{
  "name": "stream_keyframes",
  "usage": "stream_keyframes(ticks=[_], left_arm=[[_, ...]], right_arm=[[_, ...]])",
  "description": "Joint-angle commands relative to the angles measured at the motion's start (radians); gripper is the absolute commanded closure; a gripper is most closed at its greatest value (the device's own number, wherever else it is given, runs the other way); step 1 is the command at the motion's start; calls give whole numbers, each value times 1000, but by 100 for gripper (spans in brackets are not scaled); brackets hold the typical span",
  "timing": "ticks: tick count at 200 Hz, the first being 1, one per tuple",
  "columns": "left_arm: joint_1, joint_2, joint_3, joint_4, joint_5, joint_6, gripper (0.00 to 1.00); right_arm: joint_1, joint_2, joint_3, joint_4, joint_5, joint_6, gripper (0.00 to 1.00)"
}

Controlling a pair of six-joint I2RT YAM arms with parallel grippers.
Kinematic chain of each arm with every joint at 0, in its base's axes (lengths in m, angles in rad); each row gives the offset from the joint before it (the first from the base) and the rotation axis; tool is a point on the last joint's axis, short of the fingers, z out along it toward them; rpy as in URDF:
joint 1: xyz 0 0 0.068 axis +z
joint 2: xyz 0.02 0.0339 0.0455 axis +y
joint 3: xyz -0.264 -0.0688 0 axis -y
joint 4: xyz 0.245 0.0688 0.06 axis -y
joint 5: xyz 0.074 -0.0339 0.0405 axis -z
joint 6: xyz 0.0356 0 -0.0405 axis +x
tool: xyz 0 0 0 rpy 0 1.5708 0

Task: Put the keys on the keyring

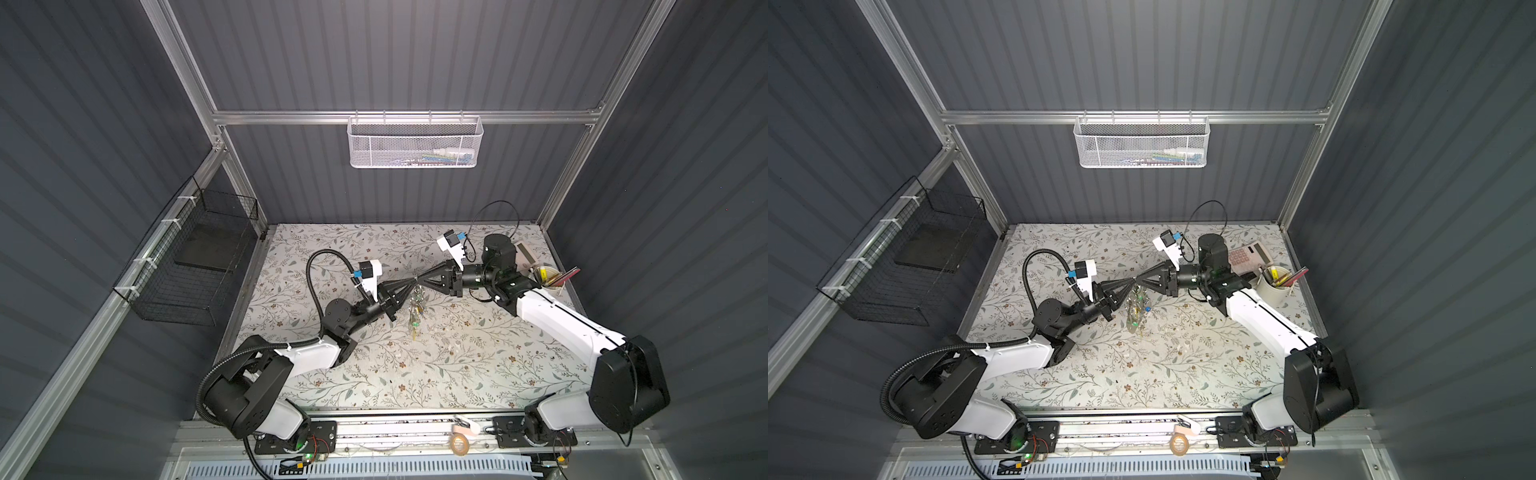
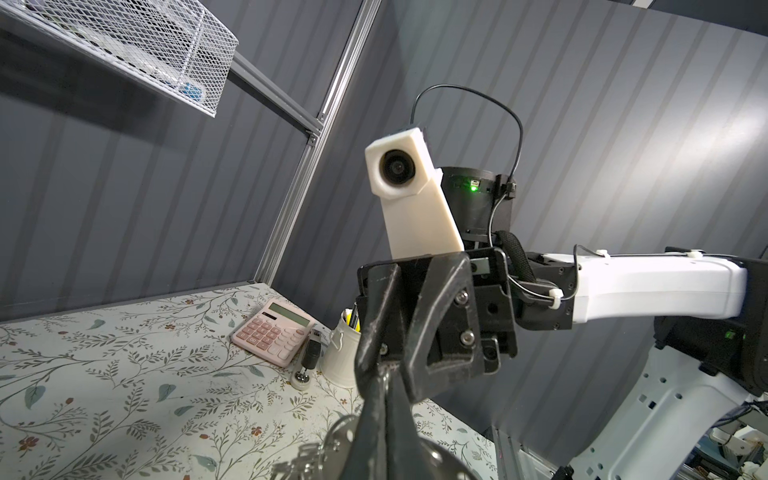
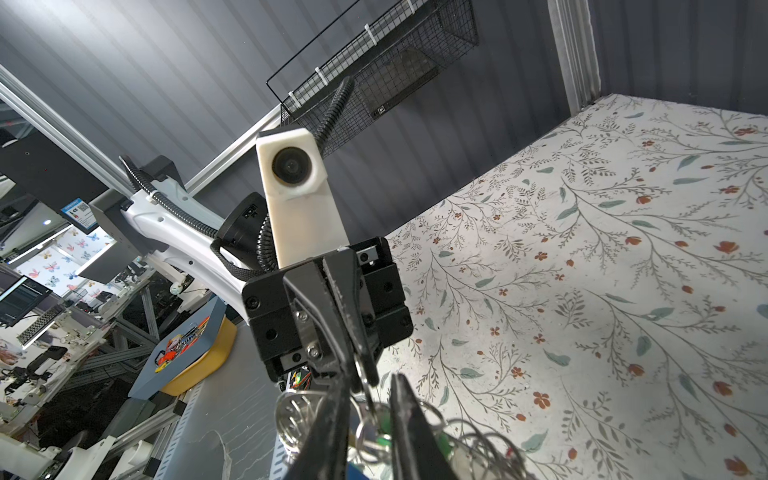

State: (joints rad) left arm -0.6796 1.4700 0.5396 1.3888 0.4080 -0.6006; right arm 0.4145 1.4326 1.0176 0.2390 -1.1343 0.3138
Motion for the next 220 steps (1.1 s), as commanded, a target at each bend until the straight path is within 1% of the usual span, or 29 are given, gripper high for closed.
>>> stream_keyframes(ticks=[1, 21, 49, 69, 95, 111, 129, 142, 161, 178, 199, 220], left_arm=[[6, -37, 26, 78, -15, -14, 100], [6, -44, 29, 63, -10, -9, 100], [12, -33, 28, 62, -1, -16, 100], [24, -37, 28, 46, 18, -34, 100], [38, -66, 33, -64, 64, -27, 100], [52, -89, 41, -142, 103, -17, 94], [72, -111, 59, -234, 149, -8, 90], [88, -126, 77, -307, 185, 3, 88], [105, -147, 90, -384, 223, 16, 85], [119, -167, 96, -436, 258, 27, 84], [130, -185, 104, -500, 284, 47, 81], [151, -202, 123, -570, 334, 69, 73]], right_arm=[[5, 17, -2, 28, -20, 5, 81], [6, 25, 3, 35, -27, 15, 87], [7, 23, 3, 37, -22, 13, 100], [6, 17, 3, 31, -18, 5, 100], [7, 1, 15, -9, 4, -37, 100], [8, 2, 46, -76, 22, -90, 100], [12, 3, 83, -155, 33, -150, 100], [15, -1, 96, -184, 39, -176, 100], [14, -3, 108, -207, 43, -198, 100], [16, -2, 116, -217, 43, -205, 100], [22, -5, 121, -233, 45, -218, 100], [27, -7, 129, -270, 53, -246, 100]])
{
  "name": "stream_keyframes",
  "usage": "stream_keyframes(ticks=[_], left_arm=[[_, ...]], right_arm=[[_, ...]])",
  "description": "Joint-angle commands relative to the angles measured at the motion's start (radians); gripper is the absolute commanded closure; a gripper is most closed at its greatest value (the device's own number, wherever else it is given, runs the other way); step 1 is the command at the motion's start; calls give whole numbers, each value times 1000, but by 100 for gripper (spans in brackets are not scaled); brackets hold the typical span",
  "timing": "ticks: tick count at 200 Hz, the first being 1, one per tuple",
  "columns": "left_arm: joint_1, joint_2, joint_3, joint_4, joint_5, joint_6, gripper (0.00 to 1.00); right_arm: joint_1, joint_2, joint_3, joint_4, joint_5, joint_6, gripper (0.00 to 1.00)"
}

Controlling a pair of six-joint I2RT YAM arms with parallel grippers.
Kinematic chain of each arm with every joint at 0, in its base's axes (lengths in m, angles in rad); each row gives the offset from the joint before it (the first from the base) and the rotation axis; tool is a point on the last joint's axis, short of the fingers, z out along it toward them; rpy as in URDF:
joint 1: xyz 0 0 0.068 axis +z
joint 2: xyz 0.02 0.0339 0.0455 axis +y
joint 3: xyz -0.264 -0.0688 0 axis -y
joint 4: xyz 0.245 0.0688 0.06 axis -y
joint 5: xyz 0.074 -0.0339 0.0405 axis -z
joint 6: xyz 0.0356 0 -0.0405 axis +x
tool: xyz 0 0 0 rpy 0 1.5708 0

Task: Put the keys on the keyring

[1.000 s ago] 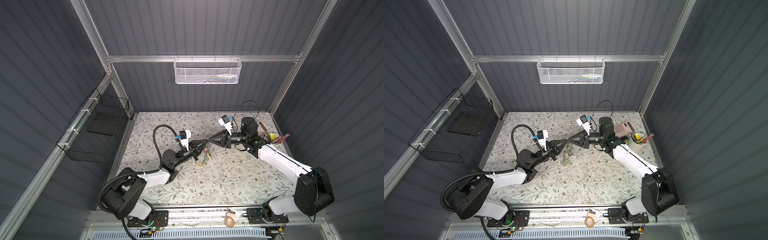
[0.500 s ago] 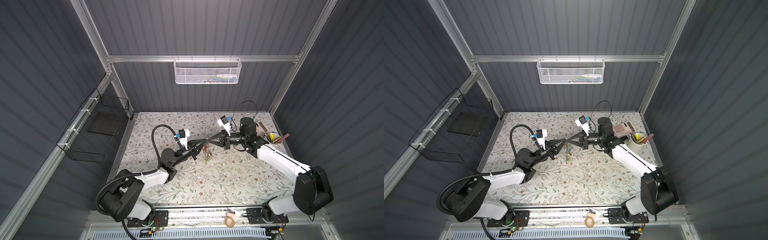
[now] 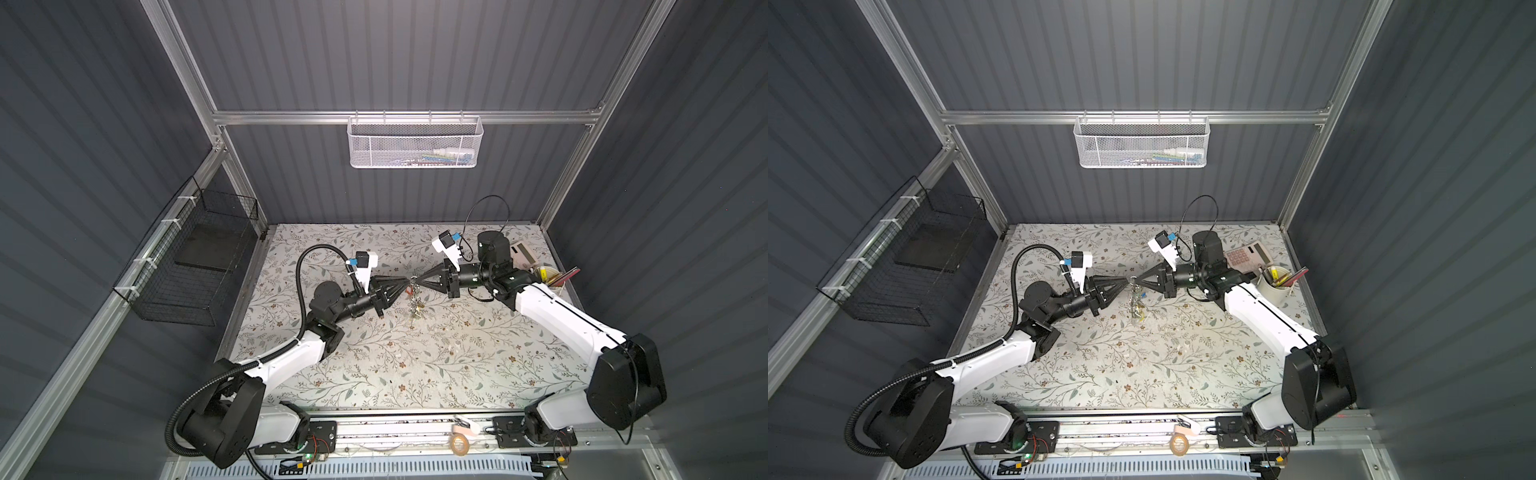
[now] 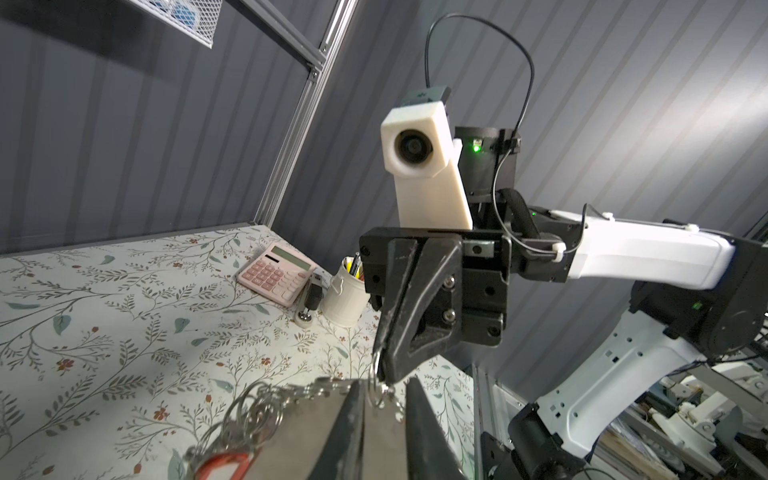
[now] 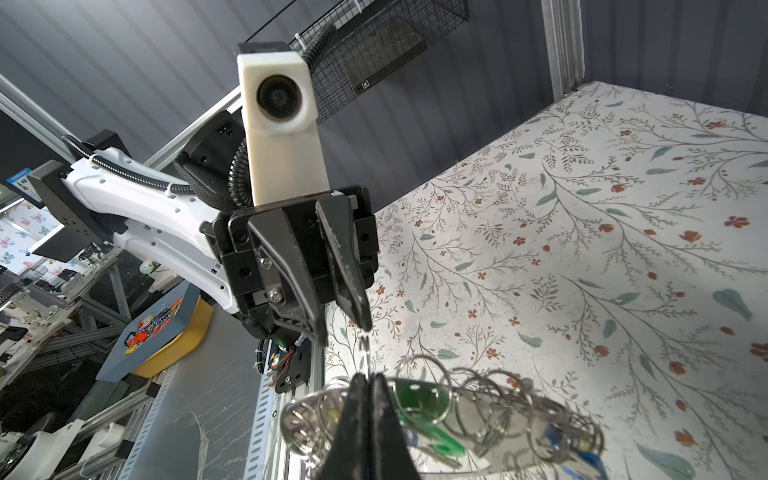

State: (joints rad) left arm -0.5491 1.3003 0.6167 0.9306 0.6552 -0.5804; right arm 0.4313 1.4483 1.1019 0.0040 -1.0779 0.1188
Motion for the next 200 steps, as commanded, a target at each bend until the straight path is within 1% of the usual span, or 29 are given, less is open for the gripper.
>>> stream_keyframes(ticks=[1, 8, 17, 20, 37, 48, 66, 85, 91, 102, 135, 150, 171, 200], left_arm=[[23, -34, 48, -119, 92, 51, 73], [34, -40, 64, -168, 129, 77, 71], [48, -53, 106, -298, 178, 152, 67], [51, -57, 128, -364, 193, 177, 67], [54, -83, 254, -766, 213, 454, 62], [55, -91, 326, -957, 203, 586, 59], [57, -73, 416, -1166, 206, 721, 55], [57, -15, 508, -1331, 257, 808, 56], [57, 1, 530, -1360, 271, 823, 57], [57, 22, 554, -1381, 282, 829, 58], [57, 58, 591, -1373, 304, 822, 58], [57, 81, 611, -1393, 309, 837, 60], [57, 113, 630, -1401, 350, 838, 68], [57, 136, 641, -1400, 356, 831, 77]], right_arm=[[10, -23, 46, -37, -4, -52, 100], [11, -22, 50, -60, -2, -69, 100], [14, -22, 60, -98, 2, -93, 100], [15, -22, 66, -114, 5, -104, 100], [22, -24, 96, -217, 33, -174, 100], [25, -25, 112, -274, 41, -212, 100], [30, -23, 139, -346, 58, -258, 100], [40, -20, 165, -387, 58, -286, 100], [42, -20, 172, -424, 59, -296, 100], [49, -22, 179, -439, 58, -303, 100], [59, -22, 184, -460, 43, -311, 100], [62, -20, 186, -463, 37, -311, 100], [64, -16, 188, -462, 38, -311, 100], [67, -9, 189, -462, 30, -315, 100]])
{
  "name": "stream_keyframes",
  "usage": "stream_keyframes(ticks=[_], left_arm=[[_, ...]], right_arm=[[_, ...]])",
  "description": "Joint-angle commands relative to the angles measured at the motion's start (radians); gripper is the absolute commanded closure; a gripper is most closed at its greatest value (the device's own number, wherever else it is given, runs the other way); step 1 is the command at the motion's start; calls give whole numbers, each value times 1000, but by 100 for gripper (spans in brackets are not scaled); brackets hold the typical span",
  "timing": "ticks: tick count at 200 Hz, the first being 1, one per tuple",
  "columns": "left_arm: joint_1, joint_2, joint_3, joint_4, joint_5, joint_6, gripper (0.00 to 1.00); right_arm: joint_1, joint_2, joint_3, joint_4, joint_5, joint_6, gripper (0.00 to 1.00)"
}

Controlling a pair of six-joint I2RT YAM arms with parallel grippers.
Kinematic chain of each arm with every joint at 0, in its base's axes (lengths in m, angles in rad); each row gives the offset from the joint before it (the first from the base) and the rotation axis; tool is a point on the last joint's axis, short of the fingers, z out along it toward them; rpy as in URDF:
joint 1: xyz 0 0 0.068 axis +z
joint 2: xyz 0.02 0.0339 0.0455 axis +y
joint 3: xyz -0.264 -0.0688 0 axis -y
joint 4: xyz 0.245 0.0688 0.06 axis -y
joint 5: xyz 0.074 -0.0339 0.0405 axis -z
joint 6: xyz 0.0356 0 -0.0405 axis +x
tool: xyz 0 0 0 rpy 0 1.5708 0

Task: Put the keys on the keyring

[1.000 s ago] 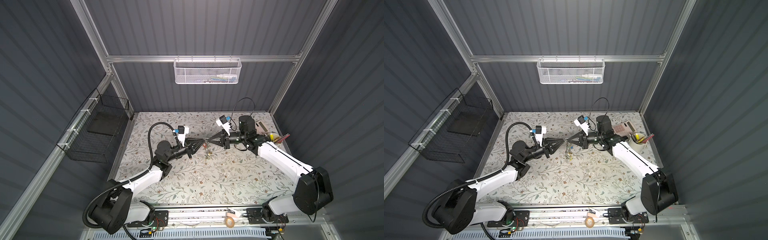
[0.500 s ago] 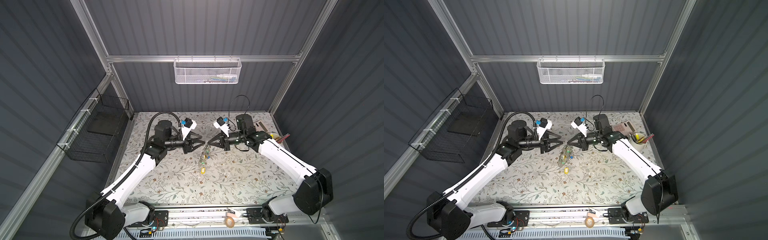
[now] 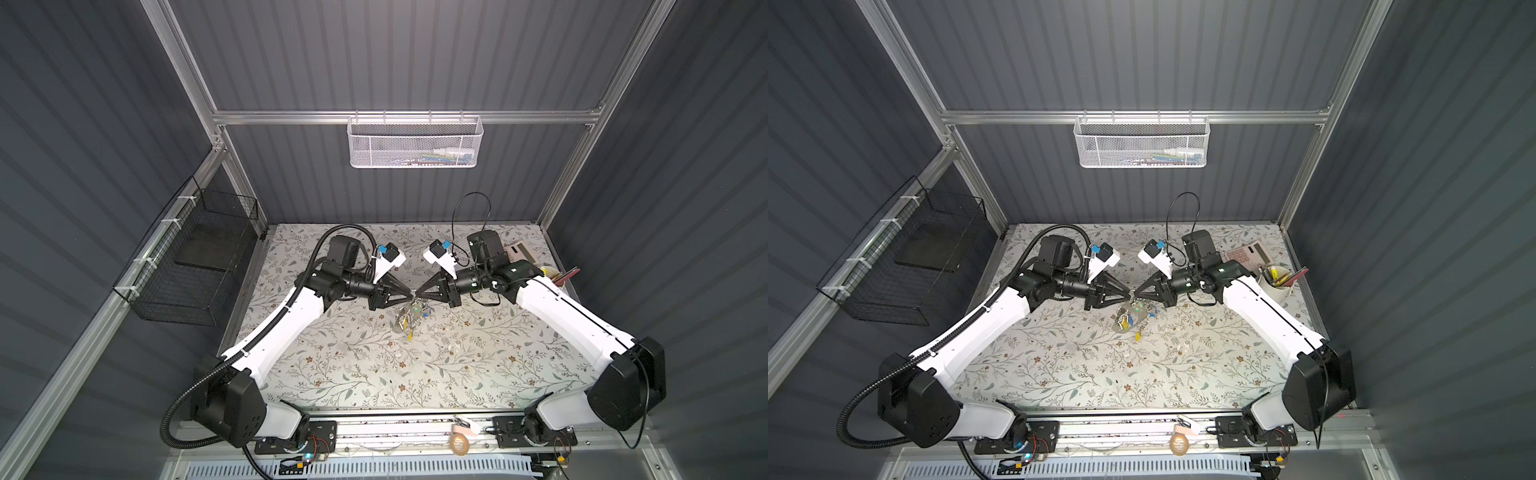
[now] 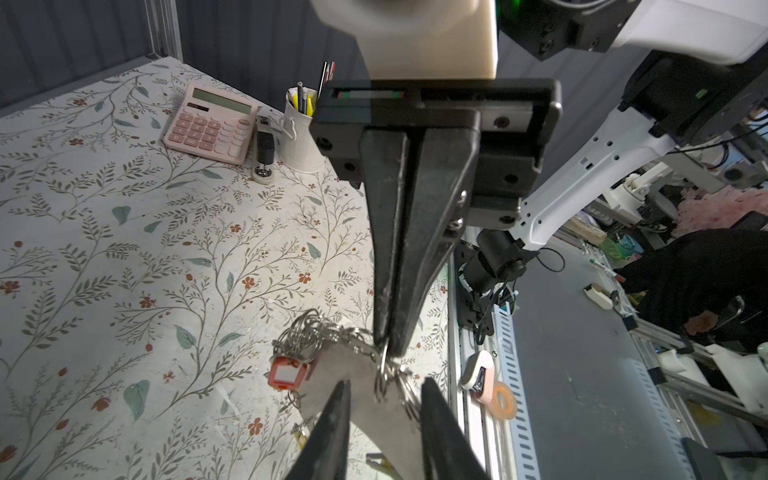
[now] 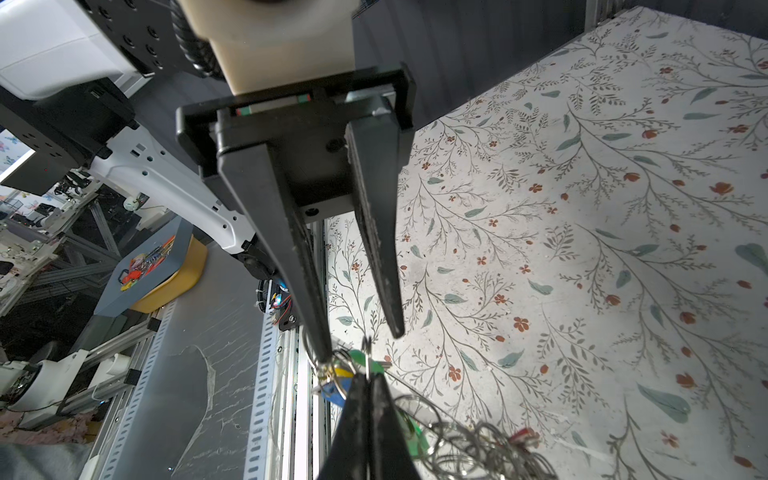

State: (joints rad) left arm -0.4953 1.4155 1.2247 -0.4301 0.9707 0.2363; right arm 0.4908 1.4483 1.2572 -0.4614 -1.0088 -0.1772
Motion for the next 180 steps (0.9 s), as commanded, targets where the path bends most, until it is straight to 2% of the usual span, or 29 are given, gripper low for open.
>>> stream_keyframes(ticks=[1, 29, 104, 122, 141, 161, 180], left_arm=[[3, 21, 34, -39, 41, 14, 77], [3, 33, 45, -39, 41, 8, 80], [1, 53, 45, -25, 86, -13, 98], [0, 43, 23, 18, 95, -46, 100], [0, 11, -26, 129, 61, -135, 100], [0, -37, -95, 268, -23, -225, 100], [0, -85, -160, 406, -77, -296, 100]], right_arm=[[8, -9, 33, 3, -39, -19, 100], [10, -5, 32, 1, -41, -18, 100], [15, 5, 36, 1, -45, -19, 100], [14, 6, 38, 3, -41, -19, 100], [14, 3, 36, 10, -17, -13, 100], [-1, -19, 4, 66, 42, 33, 77], [-26, -47, -48, 181, 64, 95, 67]])
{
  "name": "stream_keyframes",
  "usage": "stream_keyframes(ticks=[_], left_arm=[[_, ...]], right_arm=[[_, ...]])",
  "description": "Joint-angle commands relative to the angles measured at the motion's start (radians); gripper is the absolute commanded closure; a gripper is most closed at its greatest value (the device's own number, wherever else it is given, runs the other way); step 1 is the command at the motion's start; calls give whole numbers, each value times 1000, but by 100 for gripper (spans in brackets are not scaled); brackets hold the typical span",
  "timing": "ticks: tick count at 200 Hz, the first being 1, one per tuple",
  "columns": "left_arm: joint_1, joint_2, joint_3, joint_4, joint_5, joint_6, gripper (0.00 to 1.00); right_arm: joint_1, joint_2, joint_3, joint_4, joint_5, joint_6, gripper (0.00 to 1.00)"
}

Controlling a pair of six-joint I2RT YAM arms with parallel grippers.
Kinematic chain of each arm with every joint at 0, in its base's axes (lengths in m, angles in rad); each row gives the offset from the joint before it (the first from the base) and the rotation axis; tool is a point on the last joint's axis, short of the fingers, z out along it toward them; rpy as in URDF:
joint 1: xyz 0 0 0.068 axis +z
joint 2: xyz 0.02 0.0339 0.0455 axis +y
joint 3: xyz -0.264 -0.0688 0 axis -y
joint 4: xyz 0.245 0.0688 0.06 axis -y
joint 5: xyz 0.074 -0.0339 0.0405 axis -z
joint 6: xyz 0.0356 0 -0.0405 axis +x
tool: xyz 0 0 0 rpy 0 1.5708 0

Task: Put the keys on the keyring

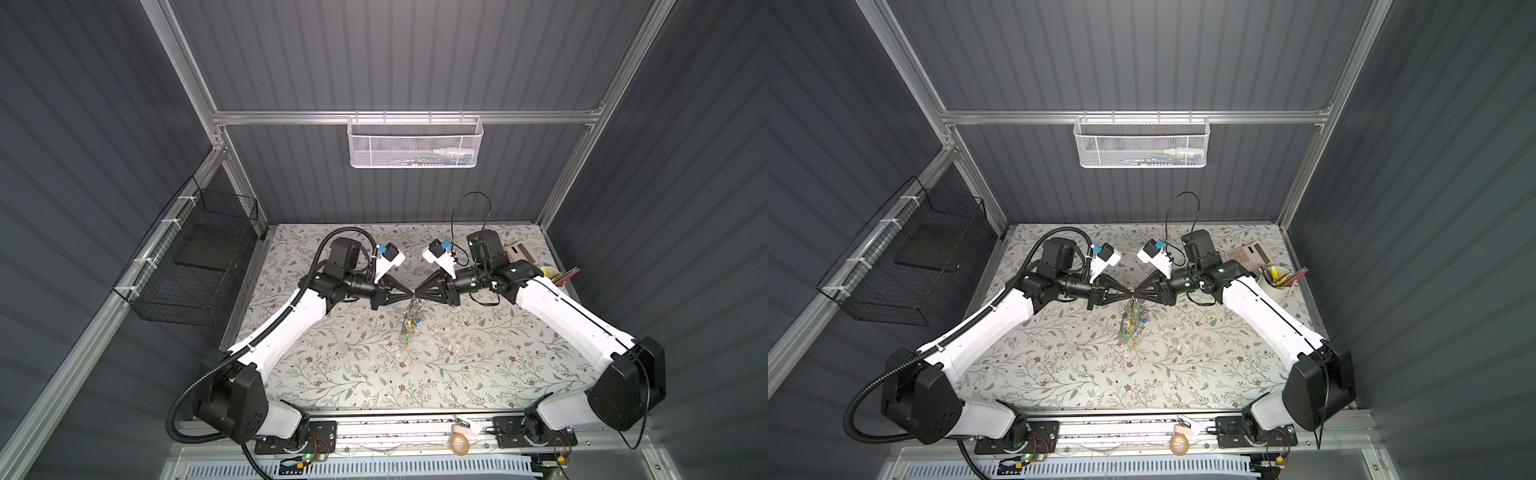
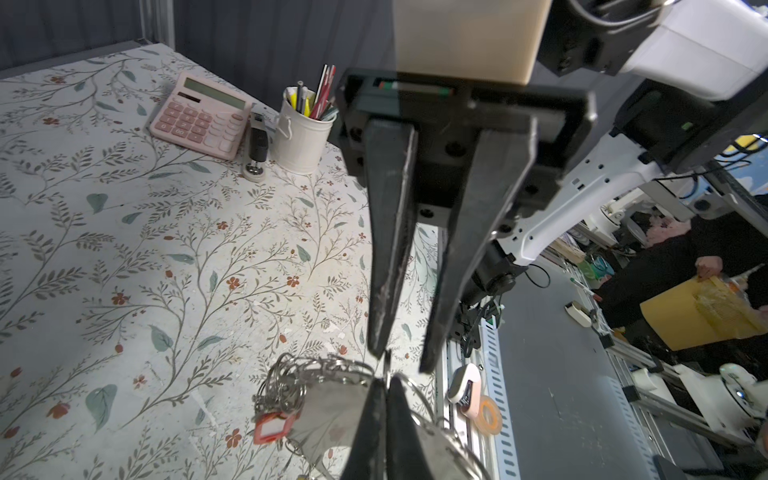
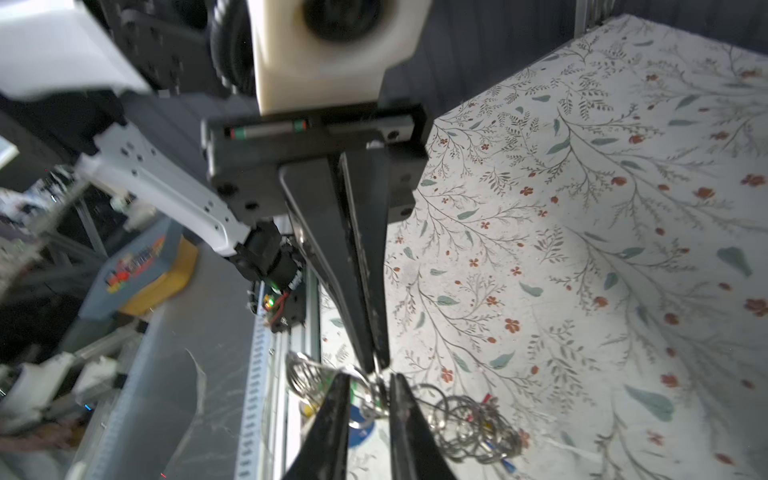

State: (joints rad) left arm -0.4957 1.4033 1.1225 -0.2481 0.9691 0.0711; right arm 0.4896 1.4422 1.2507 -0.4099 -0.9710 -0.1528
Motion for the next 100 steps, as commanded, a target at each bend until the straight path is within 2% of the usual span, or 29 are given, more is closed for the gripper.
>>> stream_keyframes(ticks=[1, 18, 47, 75, 100], left_arm=[[0, -75, -62, 232, -78, -135, 100], [0, -109, -130, 411, -90, -235, 100], [-1, -152, -260, 721, -134, -409, 100], [-9, -158, -318, 860, -151, -482, 100], [-20, -167, -374, 986, -211, -532, 100]], right_arm=[[-26, -42, -42, 132, 26, 74, 67], [-30, -45, -60, 165, 21, 103, 62], [-19, -31, -91, 226, -23, 156, 61], [9, -5, -102, 280, -35, 189, 61], [33, 40, -74, 313, -37, 210, 64]])
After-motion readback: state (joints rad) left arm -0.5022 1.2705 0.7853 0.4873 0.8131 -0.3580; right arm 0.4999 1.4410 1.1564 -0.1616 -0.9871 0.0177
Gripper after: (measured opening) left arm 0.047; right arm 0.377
